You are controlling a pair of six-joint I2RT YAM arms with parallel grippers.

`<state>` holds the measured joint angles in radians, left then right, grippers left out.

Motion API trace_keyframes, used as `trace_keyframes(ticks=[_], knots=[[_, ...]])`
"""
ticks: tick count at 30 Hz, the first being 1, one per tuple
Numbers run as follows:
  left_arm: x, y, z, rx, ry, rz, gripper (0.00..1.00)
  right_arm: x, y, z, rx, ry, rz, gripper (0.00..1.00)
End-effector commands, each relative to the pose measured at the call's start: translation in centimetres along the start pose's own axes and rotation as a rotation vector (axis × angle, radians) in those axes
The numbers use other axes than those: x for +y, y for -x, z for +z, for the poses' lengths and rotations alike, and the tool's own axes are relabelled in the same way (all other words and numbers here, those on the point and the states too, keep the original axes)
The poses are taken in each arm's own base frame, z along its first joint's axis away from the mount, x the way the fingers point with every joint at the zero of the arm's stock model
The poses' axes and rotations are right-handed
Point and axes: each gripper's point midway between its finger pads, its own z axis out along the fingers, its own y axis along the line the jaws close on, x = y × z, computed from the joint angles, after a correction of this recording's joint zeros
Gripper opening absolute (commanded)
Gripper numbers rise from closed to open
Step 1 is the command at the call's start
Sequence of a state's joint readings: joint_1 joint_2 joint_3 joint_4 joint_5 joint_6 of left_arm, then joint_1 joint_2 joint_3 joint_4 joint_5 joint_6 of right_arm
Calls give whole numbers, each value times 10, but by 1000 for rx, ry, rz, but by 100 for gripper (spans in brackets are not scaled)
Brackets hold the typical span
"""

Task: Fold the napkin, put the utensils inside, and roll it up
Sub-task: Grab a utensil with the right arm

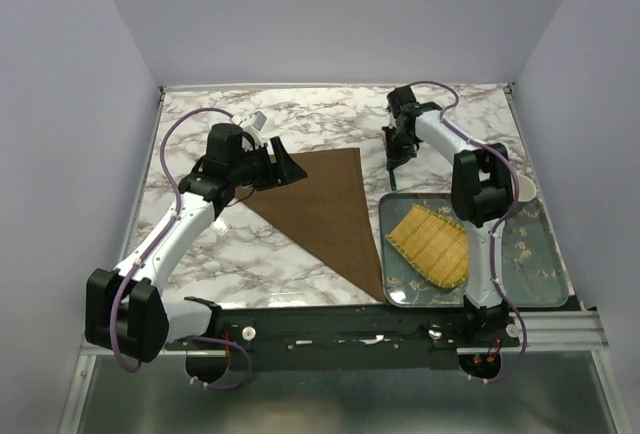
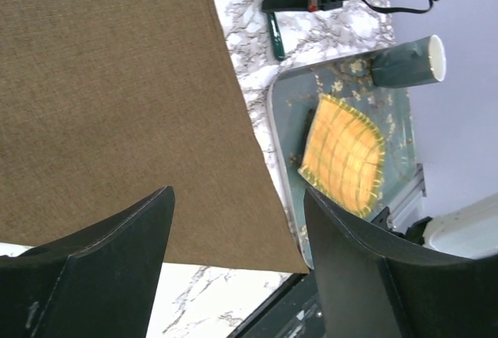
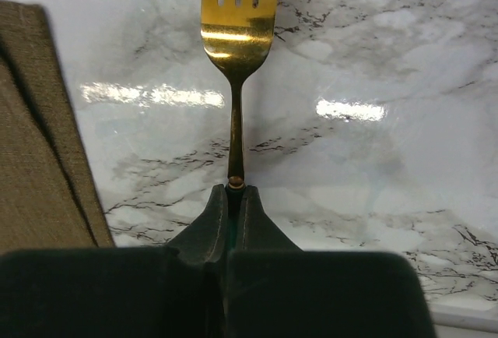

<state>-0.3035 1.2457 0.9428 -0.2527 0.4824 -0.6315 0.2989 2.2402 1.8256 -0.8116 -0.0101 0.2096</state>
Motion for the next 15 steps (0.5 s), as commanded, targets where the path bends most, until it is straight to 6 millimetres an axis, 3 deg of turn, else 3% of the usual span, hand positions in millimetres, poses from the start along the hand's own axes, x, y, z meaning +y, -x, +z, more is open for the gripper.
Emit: trace_keyframes(ticks=[1, 4, 5, 6, 7, 9, 10, 11, 12, 13, 14, 15], knots=[[-30, 6, -13, -3, -91, -12, 79, 8, 37, -32, -98, 40, -1, 1], [-42, 5, -12, 8, -168, -50, 80, 24, 68, -86, -219, 116, -15, 1], [-54, 11, -13, -14, -232, -30, 80, 33, 78, -106, -260, 164, -15, 1], [-61, 14, -14, -25, -269, -39, 80, 46, 81, -120, -281, 228, -13, 1], [-65, 14, -15, -32, -300, -28, 80, 72, 79, -155, -306, 389, -41, 1], [-86, 27, -20, -86, -412, 17, 82, 94, 58, -171, -265, 541, -13, 1], [-87, 28, -18, -85, -436, 15, 83, 108, 62, -203, -347, 645, -33, 1], [-97, 35, -19, -113, -491, 43, 84, 127, 48, -224, -325, 801, -60, 1], [-107, 34, -23, -102, -557, 63, 84, 132, 27, -216, -265, 860, -44, 1], [-108, 34, -18, -80, -588, -6, 84, 140, 25, -228, -280, 939, -42, 1], [-119, 43, -23, -126, -659, 36, 84, 150, 8, -254, -266, 1057, -83, 1], [-124, 45, -24, -129, -693, 25, 84, 154, -1, -261, -254, 1104, -93, 1]])
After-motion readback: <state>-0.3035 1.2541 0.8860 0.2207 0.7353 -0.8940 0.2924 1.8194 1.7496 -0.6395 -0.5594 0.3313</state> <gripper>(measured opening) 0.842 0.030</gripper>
